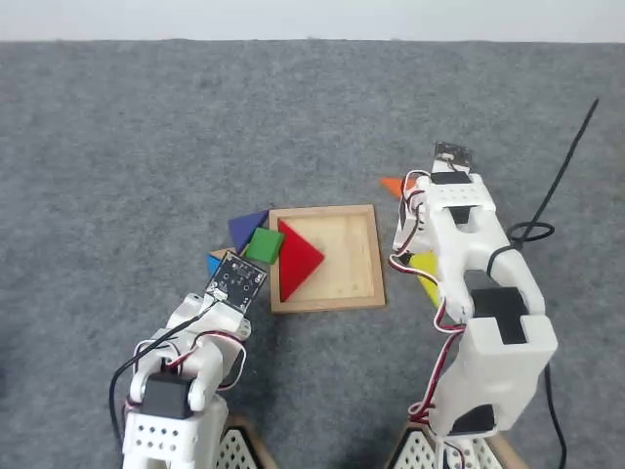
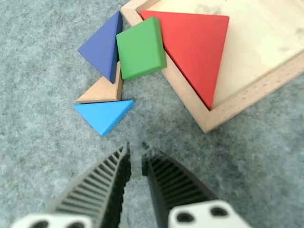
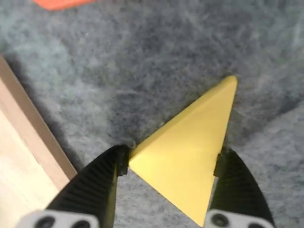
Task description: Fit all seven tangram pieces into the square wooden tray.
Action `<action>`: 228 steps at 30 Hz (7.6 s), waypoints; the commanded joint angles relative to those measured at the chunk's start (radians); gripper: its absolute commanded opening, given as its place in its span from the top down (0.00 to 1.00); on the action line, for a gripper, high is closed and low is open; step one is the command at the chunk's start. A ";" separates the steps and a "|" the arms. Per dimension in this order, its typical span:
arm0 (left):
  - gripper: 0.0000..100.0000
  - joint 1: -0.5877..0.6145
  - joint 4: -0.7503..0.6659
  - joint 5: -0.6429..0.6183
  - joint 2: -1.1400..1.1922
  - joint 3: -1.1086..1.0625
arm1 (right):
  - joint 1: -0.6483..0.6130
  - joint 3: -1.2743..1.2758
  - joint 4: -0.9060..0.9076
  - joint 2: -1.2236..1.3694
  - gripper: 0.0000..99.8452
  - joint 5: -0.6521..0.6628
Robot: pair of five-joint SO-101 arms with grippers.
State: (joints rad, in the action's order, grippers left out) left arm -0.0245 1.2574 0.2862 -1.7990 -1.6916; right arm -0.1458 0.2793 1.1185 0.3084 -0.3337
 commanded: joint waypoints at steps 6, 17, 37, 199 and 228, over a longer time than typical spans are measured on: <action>0.96 0.002 0.005 -0.003 -0.005 0.008 | -0.001 -0.038 -0.013 -0.067 0.84 0.095; 0.96 0.002 0.005 -0.003 -0.005 0.008 | -0.102 -0.034 -0.007 -0.206 0.84 0.224; 0.96 0.002 0.005 -0.003 -0.005 0.008 | -0.380 -0.172 -0.024 -0.217 0.84 0.585; 0.96 0.002 0.005 -0.003 -0.005 0.008 | -0.160 0.173 -0.139 -0.242 0.88 0.232; 0.96 0.002 0.005 -0.003 -0.005 0.008 | -0.085 0.026 -0.099 -0.417 0.75 0.537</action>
State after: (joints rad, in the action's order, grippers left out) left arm -0.0245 1.2574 0.2862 -1.7990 -1.6916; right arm -0.3099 0.4219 0.9759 -0.0598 0.1711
